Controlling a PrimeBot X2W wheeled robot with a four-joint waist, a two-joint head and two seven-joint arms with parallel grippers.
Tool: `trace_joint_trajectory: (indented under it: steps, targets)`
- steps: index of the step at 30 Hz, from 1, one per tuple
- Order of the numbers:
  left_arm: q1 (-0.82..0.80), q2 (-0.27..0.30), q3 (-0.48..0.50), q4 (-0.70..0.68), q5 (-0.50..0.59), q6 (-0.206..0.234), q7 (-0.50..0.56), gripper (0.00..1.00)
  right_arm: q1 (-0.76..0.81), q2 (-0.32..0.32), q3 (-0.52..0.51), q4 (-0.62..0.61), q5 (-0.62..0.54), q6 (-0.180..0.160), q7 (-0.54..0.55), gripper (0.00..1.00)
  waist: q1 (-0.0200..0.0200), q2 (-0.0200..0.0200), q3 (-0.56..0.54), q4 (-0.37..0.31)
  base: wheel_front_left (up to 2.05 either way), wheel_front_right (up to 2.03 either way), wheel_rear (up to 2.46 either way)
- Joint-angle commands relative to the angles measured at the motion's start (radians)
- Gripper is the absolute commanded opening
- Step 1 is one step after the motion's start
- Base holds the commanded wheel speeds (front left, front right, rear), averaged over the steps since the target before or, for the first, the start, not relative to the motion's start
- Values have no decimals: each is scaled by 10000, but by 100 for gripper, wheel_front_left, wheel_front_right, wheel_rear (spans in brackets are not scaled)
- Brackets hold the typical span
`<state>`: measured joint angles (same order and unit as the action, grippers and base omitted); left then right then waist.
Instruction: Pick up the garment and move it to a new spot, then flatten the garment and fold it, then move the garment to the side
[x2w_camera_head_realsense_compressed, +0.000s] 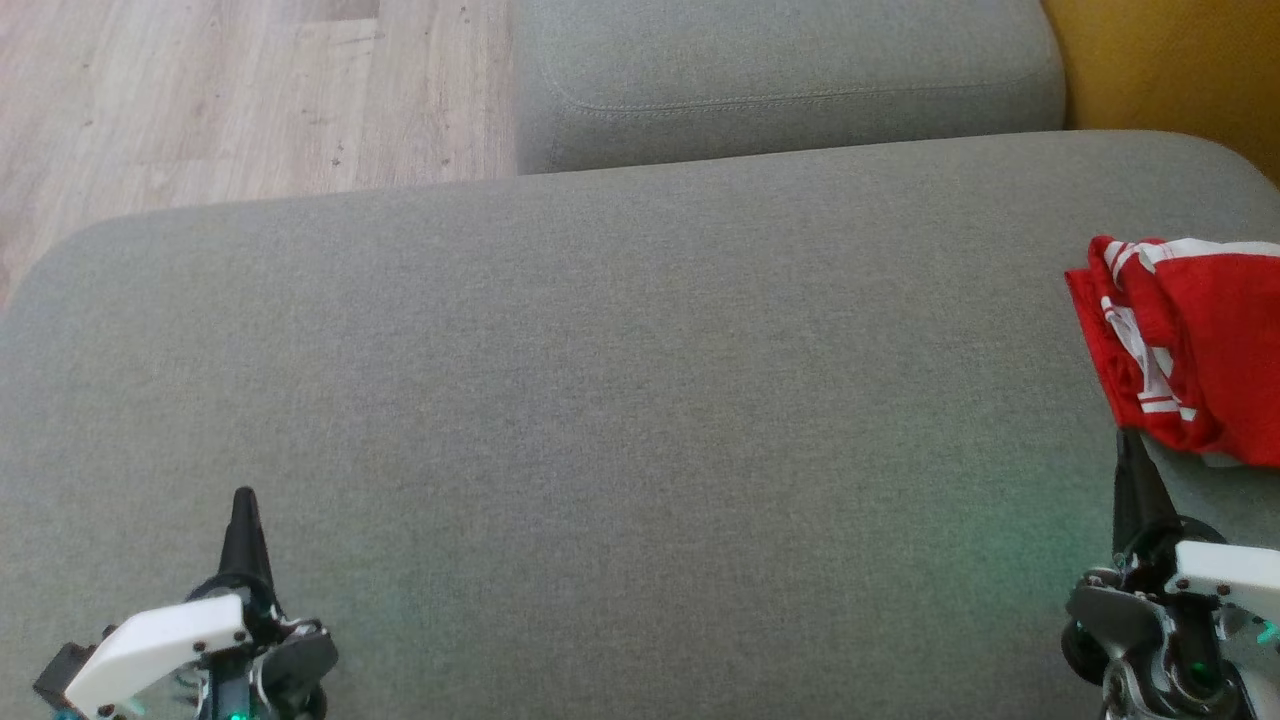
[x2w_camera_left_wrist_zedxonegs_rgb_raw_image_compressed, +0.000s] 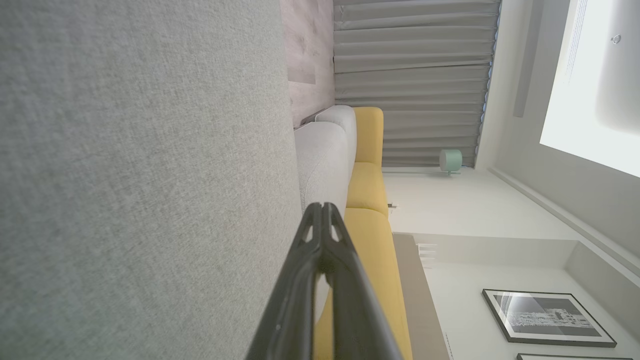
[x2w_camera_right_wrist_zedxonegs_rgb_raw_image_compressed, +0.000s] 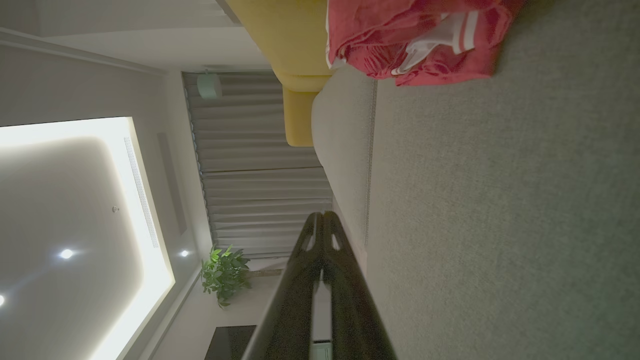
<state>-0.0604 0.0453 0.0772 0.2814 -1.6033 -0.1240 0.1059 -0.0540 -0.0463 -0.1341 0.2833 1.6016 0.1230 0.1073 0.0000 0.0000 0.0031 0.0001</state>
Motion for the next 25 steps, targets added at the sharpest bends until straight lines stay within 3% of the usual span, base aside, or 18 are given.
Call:
trace_joint_trajectory:
  steps: [1, 25]
  targets:
    - [-478, 49, 369, -360, -51, -67, 75, 0, -539, -39, 201, -385, 68, 77, 61, 0, 0, 0, 0, -1, 0, 0, 0]
    - [-478, 49, 367, -361, -52, -67, 74, 0, -539, -39, 202, -385, 69, 77, 60, 0, 0, 0, 0, -1, 0, 0, 0]
